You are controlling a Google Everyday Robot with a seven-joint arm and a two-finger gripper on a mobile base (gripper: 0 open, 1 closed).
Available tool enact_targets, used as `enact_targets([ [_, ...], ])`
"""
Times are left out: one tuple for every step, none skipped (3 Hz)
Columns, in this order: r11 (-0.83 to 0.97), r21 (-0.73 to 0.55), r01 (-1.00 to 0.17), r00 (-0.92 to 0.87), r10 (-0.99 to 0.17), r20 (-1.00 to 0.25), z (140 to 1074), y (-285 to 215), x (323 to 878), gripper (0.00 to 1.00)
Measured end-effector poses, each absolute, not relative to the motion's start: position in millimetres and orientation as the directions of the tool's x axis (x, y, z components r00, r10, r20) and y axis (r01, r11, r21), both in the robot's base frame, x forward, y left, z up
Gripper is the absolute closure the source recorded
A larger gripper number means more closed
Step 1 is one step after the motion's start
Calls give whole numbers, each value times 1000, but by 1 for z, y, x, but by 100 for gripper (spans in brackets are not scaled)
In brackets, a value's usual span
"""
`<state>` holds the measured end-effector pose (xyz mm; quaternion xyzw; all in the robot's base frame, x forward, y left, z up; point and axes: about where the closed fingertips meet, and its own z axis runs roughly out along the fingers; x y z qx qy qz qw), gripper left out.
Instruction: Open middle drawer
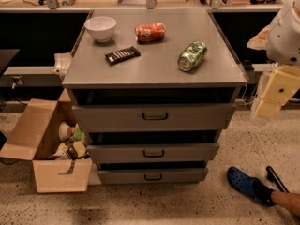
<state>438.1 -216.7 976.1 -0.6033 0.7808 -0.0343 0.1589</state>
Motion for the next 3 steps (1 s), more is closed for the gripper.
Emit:
enact_targets([
  [270, -245, -931, -222, -953, -207, 976, -217, 438, 0],
  [256, -225, -940, -209, -955, -209, 957, -216, 440, 0],
  [177, -192, -965, -142, -973, -183, 893, -209, 440, 0],
])
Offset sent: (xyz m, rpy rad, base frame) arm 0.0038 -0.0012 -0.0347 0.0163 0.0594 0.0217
